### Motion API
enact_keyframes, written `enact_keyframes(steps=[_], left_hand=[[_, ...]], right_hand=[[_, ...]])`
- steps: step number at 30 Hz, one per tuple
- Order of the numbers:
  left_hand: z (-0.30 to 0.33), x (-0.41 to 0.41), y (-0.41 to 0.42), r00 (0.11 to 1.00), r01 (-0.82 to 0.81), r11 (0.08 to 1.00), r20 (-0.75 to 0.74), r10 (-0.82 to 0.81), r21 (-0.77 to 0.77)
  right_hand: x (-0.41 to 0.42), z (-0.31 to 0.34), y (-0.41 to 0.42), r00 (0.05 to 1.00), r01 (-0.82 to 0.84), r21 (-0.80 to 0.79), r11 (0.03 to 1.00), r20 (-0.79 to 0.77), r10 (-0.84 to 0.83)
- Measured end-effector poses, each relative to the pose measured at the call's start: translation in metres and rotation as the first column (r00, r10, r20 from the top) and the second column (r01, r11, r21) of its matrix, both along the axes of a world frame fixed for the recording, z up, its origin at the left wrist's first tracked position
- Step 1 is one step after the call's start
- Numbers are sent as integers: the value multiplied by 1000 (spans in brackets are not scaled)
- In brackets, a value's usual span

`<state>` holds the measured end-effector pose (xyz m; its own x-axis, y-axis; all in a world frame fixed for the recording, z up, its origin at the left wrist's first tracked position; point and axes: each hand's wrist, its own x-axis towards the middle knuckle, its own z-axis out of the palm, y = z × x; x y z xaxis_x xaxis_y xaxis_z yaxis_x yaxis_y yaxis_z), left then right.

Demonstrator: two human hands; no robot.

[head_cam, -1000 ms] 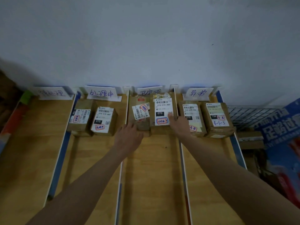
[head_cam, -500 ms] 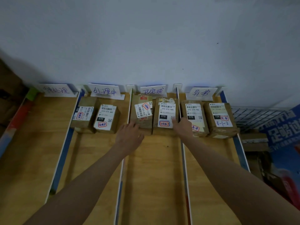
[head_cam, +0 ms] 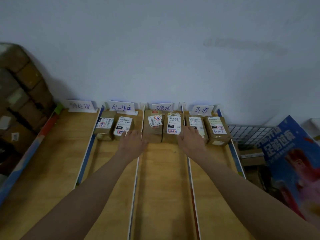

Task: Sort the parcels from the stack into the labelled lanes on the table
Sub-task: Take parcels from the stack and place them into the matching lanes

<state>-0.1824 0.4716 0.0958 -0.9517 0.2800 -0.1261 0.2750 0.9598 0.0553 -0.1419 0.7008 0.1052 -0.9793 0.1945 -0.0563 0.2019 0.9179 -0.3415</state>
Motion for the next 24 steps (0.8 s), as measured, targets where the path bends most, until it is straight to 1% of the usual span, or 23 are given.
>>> enact_keyframes(steps=[3, 7, 14, 19, 24], left_hand=[[20, 41, -35, 999, -13, 1000, -52, 12, -5], [37, 101, -83, 993, -74, 997, -90, 76, 18], [59, 205, -163, 988, -140, 987, -83, 134, -76], [91, 249, -213, 976, -193, 979, -116, 184, -68], [114, 269, -266, 957, -271, 961, -127, 262, -55]], right_hand=[[45, 18, -32, 999, -43, 43, 998, 10, 43], [105, 35, -74, 997, -66, 43, 997, -32, 68], [193, 56, -141, 991, -123, 42, 991, -48, 125], [217, 84, -187, 981, -170, 51, 984, -83, 174], [220, 107, -240, 963, -244, 58, 968, -105, 249]])
